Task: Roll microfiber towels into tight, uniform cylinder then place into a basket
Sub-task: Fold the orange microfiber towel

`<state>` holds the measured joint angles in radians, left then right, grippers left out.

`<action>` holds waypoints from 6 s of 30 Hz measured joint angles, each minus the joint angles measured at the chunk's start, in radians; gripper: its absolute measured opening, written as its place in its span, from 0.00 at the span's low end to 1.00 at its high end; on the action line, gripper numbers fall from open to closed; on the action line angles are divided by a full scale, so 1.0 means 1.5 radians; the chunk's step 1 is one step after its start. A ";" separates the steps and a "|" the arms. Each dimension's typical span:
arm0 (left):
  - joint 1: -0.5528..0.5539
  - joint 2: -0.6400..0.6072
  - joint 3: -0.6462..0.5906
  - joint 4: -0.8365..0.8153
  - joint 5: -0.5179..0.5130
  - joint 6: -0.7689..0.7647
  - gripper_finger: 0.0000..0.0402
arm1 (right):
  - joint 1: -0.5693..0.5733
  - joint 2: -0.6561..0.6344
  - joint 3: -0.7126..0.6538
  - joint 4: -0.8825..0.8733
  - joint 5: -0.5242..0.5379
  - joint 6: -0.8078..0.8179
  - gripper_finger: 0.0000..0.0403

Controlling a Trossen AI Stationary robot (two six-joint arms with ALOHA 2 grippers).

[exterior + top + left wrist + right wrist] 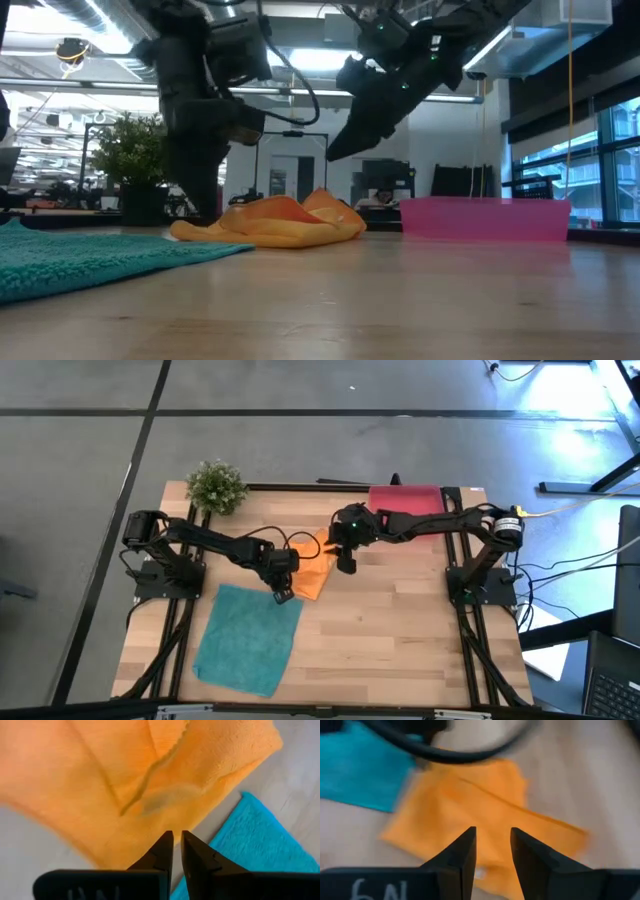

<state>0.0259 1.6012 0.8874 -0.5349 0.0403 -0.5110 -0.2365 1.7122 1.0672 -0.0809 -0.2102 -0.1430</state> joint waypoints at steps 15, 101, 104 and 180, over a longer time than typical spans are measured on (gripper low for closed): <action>0.021 0.000 0.147 -0.189 -0.037 0.016 0.07 | 0.018 0.100 0.000 -0.027 -0.006 -0.047 0.30; 0.176 -0.039 -0.001 0.029 0.053 -0.100 0.07 | 0.080 -0.016 0.001 -0.135 0.012 0.059 0.30; 0.174 -0.042 0.000 0.035 0.056 -0.092 0.07 | 0.080 -0.036 0.001 -0.133 0.012 0.059 0.30; 0.185 0.046 0.026 0.066 0.034 -0.048 0.01 | 0.080 -0.092 0.001 -0.127 0.059 0.073 0.30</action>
<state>0.3027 1.6703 0.9263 -0.4362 0.0907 -0.5829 -0.1158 1.5745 1.0691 -0.2719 -0.1215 -0.0338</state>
